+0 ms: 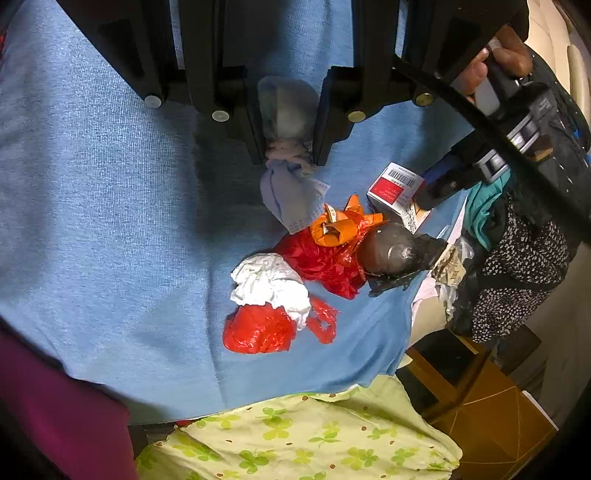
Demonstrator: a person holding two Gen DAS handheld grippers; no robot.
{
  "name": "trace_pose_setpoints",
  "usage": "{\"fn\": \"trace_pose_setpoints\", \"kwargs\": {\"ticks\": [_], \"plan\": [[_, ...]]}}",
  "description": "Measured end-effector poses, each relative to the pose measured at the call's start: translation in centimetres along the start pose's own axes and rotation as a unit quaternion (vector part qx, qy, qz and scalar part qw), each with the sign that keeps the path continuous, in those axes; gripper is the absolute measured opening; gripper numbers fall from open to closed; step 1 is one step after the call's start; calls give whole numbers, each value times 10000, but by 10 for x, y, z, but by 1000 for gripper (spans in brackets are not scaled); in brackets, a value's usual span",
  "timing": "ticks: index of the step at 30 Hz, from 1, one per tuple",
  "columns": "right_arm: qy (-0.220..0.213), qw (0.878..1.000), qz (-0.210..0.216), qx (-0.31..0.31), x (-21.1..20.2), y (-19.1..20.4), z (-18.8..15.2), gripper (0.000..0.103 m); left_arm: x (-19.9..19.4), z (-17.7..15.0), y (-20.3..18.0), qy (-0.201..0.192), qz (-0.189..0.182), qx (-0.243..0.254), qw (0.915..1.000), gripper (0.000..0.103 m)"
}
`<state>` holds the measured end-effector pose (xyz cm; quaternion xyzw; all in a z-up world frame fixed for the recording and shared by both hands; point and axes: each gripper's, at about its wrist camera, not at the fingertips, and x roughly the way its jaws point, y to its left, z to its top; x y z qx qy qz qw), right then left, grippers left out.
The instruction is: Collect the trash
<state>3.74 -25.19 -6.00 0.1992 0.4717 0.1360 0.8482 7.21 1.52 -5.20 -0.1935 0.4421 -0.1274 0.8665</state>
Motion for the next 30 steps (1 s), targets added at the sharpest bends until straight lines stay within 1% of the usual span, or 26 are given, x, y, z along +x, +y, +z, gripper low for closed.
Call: {"fn": "trace_pose_setpoints", "kwargs": {"ticks": [5, 8, 12, 15, 17, 18, 19, 21, 22, 24, 26, 30], "plan": [[11, 10000, -2, 45, -2, -5, 0, 29, 17, 9, -10, 49, 334, -104, 9994, 78], [4, 10000, -15, 37, -4, -6, -3, 29, 23, 9, -14, 77, 533, -145, 9984, 80], [2, 10000, -59, 33, -6, -7, -5, 29, 37, 8, -9, 181, 893, -285, 9954, 80], [-1, 10000, -97, 17, -7, -7, -8, 29, 35, 8, -2, 123, 797, -421, 9959, 80], [-16, 9999, -104, 2, -8, -8, -8, 29, 28, 10, 2, -9, 791, -407, 9960, 79], [-33, 9999, -100, -2, -9, -9, -8, 29, 25, 10, 4, -54, 766, -413, 9962, 74], [-45, 9999, -96, 1, -10, -9, -8, 29, 24, 10, 7, -39, 732, -433, 9964, 62], [-69, 9999, -76, 1, -12, -8, -8, 29, 23, 8, 12, 60, 667, -493, 9965, 59], [-80, 9999, -69, -11, -13, -7, -8, 29, 20, 7, 16, 75, 551, -535, 9970, 58], [-108, 9999, -44, -52, -14, -3, -8, 29, 14, 5, 19, 51, 450, -514, 9976, 56], [-122, 9999, -27, -97, -16, 0, -7, 29, 6, 2, 20, 1, 479, -392, 9981, 56], [-128, 9998, 8, -167, -17, 4, -8, 29, -8, -7, 22, 25, 418, -252, 9988, 55]]}}
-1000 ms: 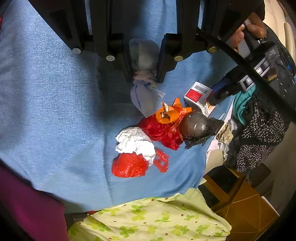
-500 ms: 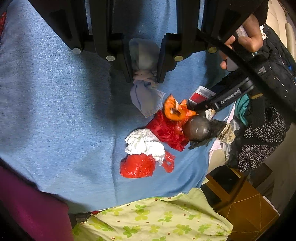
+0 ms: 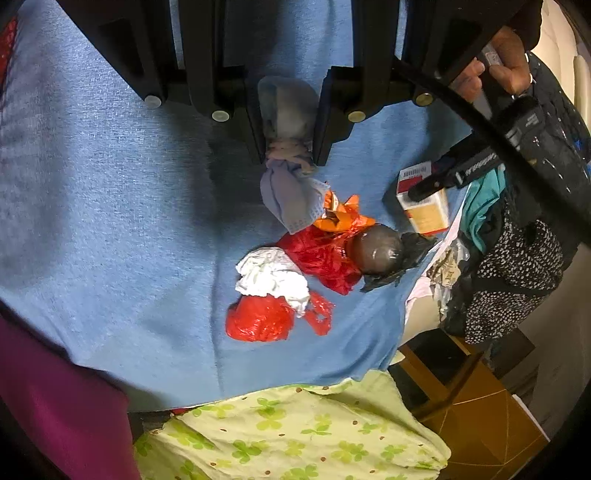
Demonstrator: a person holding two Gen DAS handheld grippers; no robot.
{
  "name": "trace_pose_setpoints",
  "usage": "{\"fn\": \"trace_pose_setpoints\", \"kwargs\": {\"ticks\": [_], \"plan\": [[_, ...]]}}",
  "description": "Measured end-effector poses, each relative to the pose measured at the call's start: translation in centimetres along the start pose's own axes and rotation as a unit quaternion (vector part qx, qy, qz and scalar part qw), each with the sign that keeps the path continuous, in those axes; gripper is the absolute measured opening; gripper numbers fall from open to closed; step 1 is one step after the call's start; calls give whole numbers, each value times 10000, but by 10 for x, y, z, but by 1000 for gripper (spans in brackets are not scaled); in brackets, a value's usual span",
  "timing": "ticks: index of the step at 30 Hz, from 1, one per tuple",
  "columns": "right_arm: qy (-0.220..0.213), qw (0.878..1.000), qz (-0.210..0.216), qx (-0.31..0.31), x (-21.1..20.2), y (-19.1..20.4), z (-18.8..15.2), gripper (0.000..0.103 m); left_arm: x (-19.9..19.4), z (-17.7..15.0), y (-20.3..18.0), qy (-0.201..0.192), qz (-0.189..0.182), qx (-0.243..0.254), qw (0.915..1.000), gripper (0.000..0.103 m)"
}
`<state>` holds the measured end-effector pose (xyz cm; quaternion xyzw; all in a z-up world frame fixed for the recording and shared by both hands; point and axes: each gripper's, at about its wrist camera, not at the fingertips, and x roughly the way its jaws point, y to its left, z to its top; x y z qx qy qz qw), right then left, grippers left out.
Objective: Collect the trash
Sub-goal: 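Carry both items over the red basket and open both tools to drop them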
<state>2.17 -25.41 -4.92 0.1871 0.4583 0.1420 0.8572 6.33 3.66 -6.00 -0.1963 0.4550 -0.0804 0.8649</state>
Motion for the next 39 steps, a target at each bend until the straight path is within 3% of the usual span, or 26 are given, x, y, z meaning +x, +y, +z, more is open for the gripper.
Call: {"fn": "trace_pose_setpoints", "kwargs": {"ticks": [8, 12, 18, 27, 34, 39], "plan": [[-207, 9996, 13, -167, -15, 3, -2, 29, -40, -23, -25, -209, -61, 698, 9973, 55], [-505, 9985, 110, -203, -39, 0, -2, 29, -62, -40, -47, -484, -128, 1124, 9924, 55], [-1080, 9936, 187, -269, -91, -3, -9, 29, -82, -73, -89, -495, -486, 1643, 9840, 55], [-2145, 9763, 239, -150, -205, -15, -53, 29, -126, -92, -193, -603, -1145, 2778, 9519, 55], [-2592, 9649, -305, 302, -294, -69, -80, 29, -146, -122, -293, -406, -1869, 3598, 9132, 55], [-2936, 9502, -604, 847, -337, -117, -98, 29, -137, -146, -349, -153, -2070, 3993, 8930, 55]]}}
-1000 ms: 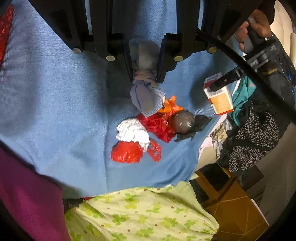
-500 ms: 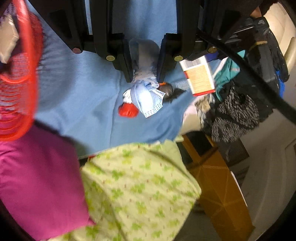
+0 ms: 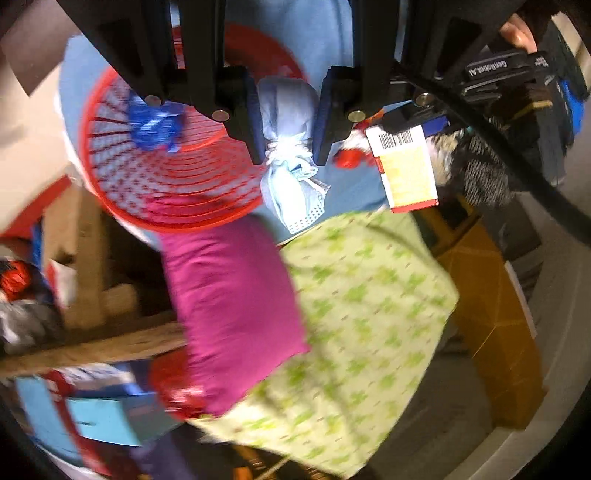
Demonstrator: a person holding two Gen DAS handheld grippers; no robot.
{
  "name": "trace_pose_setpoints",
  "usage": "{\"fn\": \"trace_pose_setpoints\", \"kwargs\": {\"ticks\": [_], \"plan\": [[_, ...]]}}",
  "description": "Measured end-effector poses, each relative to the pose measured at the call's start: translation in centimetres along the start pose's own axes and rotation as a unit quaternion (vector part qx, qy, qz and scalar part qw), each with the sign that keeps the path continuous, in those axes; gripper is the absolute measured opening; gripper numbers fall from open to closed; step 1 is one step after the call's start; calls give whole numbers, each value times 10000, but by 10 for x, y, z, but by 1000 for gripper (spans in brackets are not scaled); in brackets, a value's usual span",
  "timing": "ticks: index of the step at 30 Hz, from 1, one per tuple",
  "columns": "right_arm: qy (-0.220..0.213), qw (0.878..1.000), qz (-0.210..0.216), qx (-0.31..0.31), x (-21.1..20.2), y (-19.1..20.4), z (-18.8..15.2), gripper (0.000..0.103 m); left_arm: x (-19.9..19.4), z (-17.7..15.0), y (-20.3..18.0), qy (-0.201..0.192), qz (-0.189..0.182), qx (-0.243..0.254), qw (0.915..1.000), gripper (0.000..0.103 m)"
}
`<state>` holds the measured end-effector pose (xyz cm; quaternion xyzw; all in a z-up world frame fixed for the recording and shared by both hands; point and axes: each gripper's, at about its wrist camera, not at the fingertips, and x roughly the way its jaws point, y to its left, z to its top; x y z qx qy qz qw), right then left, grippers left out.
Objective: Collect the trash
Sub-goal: 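Carry both items over the red basket and open both tools to drop them, then move both tools back toward the remaining trash pile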
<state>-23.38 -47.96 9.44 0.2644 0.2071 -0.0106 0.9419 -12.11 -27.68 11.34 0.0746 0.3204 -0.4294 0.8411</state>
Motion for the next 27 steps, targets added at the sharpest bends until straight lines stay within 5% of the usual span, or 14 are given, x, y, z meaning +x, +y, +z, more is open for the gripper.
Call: {"fn": "trace_pose_setpoints", "kwargs": {"ticks": [13, 15, 19, 27], "plan": [[-196, 9928, -398, 1109, 3, -77, -5, 31, 82, 15, -42, 613, -80, 357, 9975, 57], [-173, 9912, -373, 1254, 8, -83, -6, 32, 83, 17, -39, 616, -67, 324, 9975, 68], [-224, 9899, -307, 1369, 10, -84, -8, 52, 70, 13, -29, 441, -5, 324, 9985, 71], [-662, 9953, 101, 698, 10, -30, 3, 53, 6, -9, 30, -43, 674, 7, 9977, 79]]}}
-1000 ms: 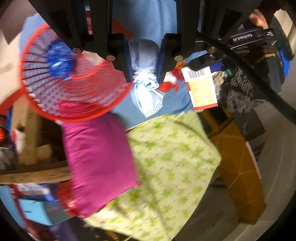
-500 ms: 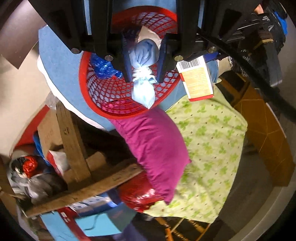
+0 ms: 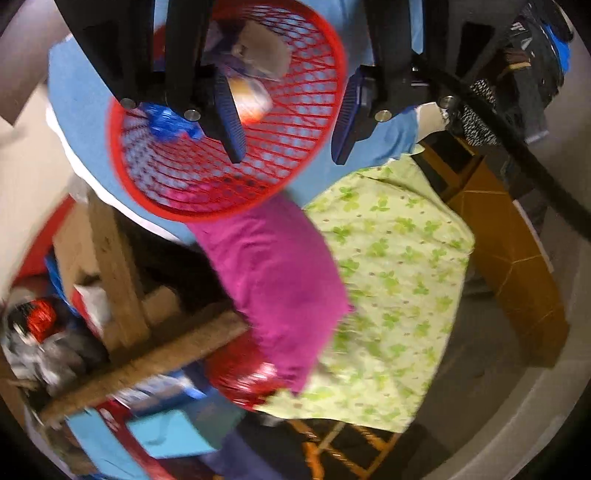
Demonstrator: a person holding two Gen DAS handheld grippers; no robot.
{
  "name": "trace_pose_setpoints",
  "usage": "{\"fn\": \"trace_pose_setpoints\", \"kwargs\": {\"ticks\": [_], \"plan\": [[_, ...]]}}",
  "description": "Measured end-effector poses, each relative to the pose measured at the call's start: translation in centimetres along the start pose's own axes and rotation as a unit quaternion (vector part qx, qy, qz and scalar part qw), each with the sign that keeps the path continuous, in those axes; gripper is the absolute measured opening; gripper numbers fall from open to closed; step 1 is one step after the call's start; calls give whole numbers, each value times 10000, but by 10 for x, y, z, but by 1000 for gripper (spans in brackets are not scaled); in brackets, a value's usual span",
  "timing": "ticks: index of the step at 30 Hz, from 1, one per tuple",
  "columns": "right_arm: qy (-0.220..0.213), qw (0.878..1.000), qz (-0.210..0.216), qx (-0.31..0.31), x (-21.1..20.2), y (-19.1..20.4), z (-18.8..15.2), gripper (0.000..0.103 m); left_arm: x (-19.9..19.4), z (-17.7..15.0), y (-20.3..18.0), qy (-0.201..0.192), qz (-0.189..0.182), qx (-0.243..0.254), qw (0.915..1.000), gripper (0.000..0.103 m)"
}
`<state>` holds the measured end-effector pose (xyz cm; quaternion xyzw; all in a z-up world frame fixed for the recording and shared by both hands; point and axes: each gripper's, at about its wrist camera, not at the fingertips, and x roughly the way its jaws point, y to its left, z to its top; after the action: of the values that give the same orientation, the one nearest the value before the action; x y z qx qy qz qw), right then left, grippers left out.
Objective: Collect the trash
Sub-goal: 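Move both tools back toward the remaining trash pile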
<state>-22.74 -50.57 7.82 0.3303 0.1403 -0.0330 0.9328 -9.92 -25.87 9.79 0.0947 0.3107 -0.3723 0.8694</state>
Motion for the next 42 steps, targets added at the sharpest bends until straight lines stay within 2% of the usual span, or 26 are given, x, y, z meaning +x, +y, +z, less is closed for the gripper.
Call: {"fn": "trace_pose_setpoints", "kwargs": {"ticks": [5, 8, 14, 16, 19, 22, 28, 38, 42], "plan": [[55, 9978, 434, -507, 17, 54, -10, 55, -41, -39, 72, -197, 754, -430, 9960, 79], [303, 9938, 702, -803, 37, 91, -24, 55, -65, -66, 120, -287, 1265, -760, 9886, 79], [947, 9836, 1079, -1092, 83, 137, -61, 57, -101, -119, 206, -377, 2123, -1565, 9639, 80], [1184, 9790, 1145, -1205, 101, 146, -78, 57, -105, -132, 226, -410, 2401, -1744, 9541, 80], [1510, 9718, 1180, -1376, 128, 152, -100, 57, -105, -146, 243, -463, 2629, -1883, 9451, 80], [1769, 9670, 1066, -1489, 152, 148, -116, 57, -98, -156, 253, -488, 2732, -1938, 9410, 80], [2150, 9650, 818, -1262, 182, 141, -134, 57, -77, -163, 257, -289, 2727, -1992, 9408, 80], [2431, 9496, 821, -1802, 193, 161, -164, 57, -63, -164, 263, -110, 2757, -2068, 9387, 80], [2485, 9482, 817, -1802, 197, 163, -168, 57, -63, -166, 269, -67, 2807, -2128, 9359, 80]]}}
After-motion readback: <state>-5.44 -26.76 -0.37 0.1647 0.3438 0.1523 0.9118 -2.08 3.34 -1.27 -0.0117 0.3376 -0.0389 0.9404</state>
